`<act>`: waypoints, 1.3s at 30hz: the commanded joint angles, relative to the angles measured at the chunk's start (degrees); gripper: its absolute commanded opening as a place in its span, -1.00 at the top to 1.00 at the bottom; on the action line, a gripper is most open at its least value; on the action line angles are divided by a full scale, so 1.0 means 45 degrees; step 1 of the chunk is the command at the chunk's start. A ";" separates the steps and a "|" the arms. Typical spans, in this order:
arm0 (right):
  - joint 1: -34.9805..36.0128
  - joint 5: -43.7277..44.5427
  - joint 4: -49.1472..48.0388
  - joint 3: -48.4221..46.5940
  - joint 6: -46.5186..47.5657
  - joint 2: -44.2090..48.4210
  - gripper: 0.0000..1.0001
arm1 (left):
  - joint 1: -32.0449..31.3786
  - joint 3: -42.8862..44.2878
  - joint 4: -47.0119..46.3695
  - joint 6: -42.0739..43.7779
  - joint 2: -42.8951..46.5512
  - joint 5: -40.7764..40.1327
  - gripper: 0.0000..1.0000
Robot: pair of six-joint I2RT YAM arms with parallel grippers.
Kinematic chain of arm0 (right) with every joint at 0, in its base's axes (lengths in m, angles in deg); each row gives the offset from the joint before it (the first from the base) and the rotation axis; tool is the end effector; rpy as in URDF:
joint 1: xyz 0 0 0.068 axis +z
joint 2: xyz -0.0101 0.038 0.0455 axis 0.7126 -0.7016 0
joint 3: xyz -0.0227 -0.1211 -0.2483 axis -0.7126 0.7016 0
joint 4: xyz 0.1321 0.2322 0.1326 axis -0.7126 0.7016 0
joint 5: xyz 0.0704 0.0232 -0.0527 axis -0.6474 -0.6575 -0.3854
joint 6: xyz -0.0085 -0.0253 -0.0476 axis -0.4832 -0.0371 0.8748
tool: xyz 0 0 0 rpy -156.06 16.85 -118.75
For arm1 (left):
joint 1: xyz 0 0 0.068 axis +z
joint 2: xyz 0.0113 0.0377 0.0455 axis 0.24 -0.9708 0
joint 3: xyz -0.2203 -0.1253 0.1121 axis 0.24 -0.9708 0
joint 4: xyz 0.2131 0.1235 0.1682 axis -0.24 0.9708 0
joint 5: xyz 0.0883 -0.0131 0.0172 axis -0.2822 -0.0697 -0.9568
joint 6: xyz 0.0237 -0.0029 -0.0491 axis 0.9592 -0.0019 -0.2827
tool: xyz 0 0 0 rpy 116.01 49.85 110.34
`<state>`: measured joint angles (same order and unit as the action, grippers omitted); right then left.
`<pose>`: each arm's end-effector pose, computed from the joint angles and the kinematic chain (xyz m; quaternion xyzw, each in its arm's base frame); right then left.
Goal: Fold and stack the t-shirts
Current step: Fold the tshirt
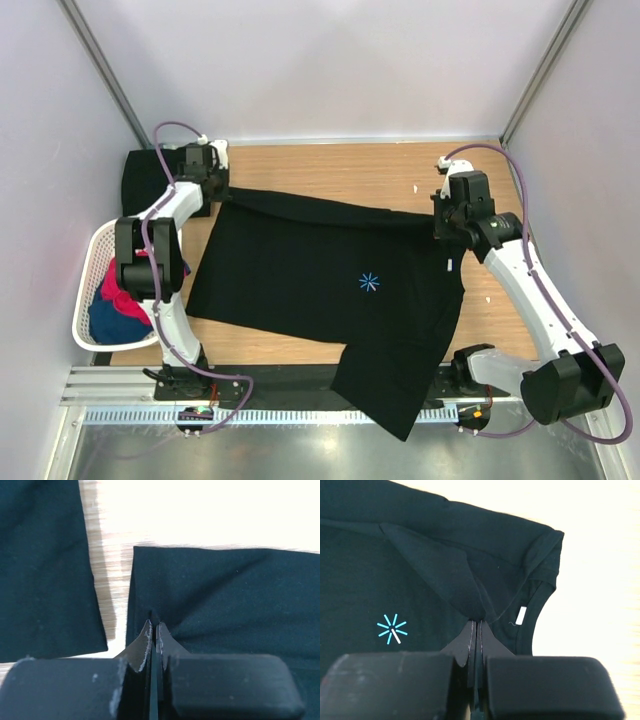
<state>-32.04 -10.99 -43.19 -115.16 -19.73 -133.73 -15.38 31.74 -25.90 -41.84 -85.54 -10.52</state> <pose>0.2728 0.0600 0.3277 -0.0504 0.9130 0.0000 0.4048 0.4665 -0.0141 0.1960 0.0166 0.9228 -0.0305 0.3837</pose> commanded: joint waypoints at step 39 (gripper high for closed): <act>0.1102 -0.3497 0.2163 0.0437 -0.0451 -0.0798 0.02 | -0.0371 -0.0393 0.1332 0.2194 0.0702 -0.1620 0.34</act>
<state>-27.78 -22.44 -32.81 -111.86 -21.15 -137.40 -17.13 28.49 -21.35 -32.51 -83.82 -16.27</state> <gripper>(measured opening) 0.389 0.288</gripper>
